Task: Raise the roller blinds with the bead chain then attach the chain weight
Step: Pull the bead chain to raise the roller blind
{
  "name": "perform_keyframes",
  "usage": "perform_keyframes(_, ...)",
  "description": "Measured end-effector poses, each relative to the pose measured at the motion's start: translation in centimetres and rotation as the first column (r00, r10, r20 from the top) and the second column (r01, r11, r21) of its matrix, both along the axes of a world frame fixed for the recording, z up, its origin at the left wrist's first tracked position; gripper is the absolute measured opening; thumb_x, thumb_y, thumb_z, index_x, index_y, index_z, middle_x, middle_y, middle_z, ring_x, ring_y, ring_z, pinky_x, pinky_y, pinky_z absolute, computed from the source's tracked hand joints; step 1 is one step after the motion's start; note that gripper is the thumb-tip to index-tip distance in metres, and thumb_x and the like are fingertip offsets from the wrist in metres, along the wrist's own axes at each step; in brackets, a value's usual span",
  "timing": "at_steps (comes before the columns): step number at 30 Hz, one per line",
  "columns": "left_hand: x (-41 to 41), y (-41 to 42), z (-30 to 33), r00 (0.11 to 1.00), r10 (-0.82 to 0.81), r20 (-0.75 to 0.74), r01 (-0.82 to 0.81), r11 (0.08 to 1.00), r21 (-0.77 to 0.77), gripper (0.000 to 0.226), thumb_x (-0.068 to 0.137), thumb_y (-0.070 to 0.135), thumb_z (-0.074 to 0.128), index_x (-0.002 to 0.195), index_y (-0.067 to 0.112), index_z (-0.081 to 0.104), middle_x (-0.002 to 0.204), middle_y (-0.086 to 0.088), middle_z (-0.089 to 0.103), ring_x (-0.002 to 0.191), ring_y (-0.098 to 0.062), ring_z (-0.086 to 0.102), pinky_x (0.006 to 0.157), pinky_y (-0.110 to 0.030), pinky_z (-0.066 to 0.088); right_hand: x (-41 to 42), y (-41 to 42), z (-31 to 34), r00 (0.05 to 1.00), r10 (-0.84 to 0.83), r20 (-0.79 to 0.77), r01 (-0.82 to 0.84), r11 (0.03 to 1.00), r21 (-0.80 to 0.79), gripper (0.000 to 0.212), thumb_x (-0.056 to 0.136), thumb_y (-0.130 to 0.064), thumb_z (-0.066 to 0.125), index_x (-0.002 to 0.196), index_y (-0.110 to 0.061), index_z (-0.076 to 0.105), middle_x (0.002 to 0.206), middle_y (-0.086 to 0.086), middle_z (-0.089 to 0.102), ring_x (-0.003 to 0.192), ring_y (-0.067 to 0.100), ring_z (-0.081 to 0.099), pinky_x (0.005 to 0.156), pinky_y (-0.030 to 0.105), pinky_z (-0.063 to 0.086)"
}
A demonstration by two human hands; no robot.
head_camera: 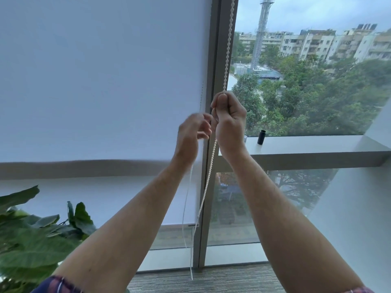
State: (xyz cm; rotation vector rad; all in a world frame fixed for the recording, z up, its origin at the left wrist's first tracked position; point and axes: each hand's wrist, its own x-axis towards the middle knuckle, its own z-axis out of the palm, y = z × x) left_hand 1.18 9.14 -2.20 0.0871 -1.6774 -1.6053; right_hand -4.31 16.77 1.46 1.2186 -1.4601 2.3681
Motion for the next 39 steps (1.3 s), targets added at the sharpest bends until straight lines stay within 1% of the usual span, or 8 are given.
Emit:
perform_keyframes(6,0.0,1.4,7.9,0.973,-0.141,-0.182,0.141,0.99,-0.014,0.039,0.102,0.035,0.037,0.101,0.01,0.066,0.077,-0.002,0.066,0.076,-0.019,0.063,0.073,-0.033,0.05,0.2,-0.5,-0.6,0.999,0.049,0.022,-0.049,0.999,0.011,0.035,0.101,-0.021,0.047,0.069,-0.029,0.057,0.06,-0.019,0.046,0.053,0.006,0.035,0.051,0.027,0.031)
perform_keyframes(10,-0.4,2.5,10.5,0.954,-0.219,-0.203,0.204,0.975,-0.092,0.034,0.108,0.024,0.035,0.104,0.003,0.062,0.067,-0.007,0.05,0.054,-0.017,0.05,0.05,-0.026,0.042,-0.1,-0.6,-2.1,0.999,0.031,0.037,-0.033,0.998,0.053,0.042,0.103,-0.021,0.046,0.064,-0.034,0.055,0.055,-0.02,0.039,0.053,0.005,0.029,0.051,0.03,0.023)
perform_keyframes(13,-0.8,2.8,9.7,0.958,-0.224,-0.178,0.213,0.974,-0.076,0.033,0.108,0.02,0.035,0.091,0.007,0.06,0.054,0.005,0.031,0.041,-0.009,0.024,0.039,-0.021,0.022,-0.2,-0.3,-3.7,1.0,0.006,0.02,-0.007,0.996,0.086,0.043,0.102,-0.019,0.045,0.063,-0.036,0.051,0.055,-0.021,0.038,0.053,0.004,0.029,0.05,0.03,0.023)
perform_keyframes(20,-0.8,2.5,3.5,0.986,-0.058,-0.154,0.045,0.995,-0.088,0.033,0.104,0.021,0.04,0.075,0.018,0.054,0.049,0.006,0.032,0.04,-0.01,0.025,0.039,-0.029,0.018,-0.2,1.2,-8.3,0.999,0.024,0.045,-0.038,0.943,0.331,0.035,0.097,-0.021,0.048,0.063,-0.027,0.046,0.052,-0.011,0.042,0.049,0.013,0.034,0.049,0.031,0.029)
perform_keyframes(24,-0.5,1.4,1.3,0.996,0.023,-0.089,-0.031,0.995,-0.095,0.031,0.101,0.018,0.042,0.073,0.019,0.054,0.05,0.003,0.035,0.043,-0.01,0.03,0.041,-0.03,0.021,-0.5,2.1,-8.1,0.997,0.047,0.066,-0.07,0.909,0.41,0.043,0.098,-0.044,0.047,0.091,-0.005,0.064,0.074,0.022,0.064,0.062,0.023,0.063,0.058,0.045,0.053)
perform_keyframes(28,-0.4,0.9,1.0,0.997,0.006,-0.082,-0.013,0.996,-0.091,0.033,0.1,0.006,0.04,0.071,0.017,0.053,0.049,0.014,0.049,0.044,0.002,0.041,0.045,-0.012,0.035,-1.2,1.6,-4.0,0.994,-0.061,0.089,0.031,0.951,0.307,0.048,0.1,-0.041,0.04,0.113,-0.001,0.064,0.096,0.023,0.068,0.085,0.025,0.067,0.079,0.043,0.059)
perform_keyframes(33,-1.1,1.8,1.0,0.996,0.024,-0.082,-0.033,0.993,-0.112,0.039,0.103,0.012,0.041,0.067,0.022,0.05,0.049,0.01,0.042,0.045,-0.011,0.033,0.044,-0.025,0.027,-0.6,0.0,3.6,1.0,-0.006,0.028,0.003,0.993,0.115,0.03,0.104,-0.03,0.04,0.108,-0.009,0.062,0.083,0.008,0.064,0.068,0.017,0.063,0.063,0.034,0.056)
perform_keyframes(39,-1.3,2.3,0.8,0.998,0.003,-0.064,-0.008,0.997,-0.078,0.05,0.101,0.009,0.041,0.061,0.035,0.053,0.047,0.011,0.037,0.043,-0.005,0.028,0.042,-0.02,0.024,0.6,-1.7,8.7,0.999,0.031,0.024,-0.033,0.997,0.065,0.035,0.106,-0.017,0.035,0.077,-0.017,0.055,0.054,-0.009,0.037,0.044,0.006,0.027,0.04,0.021,0.023)
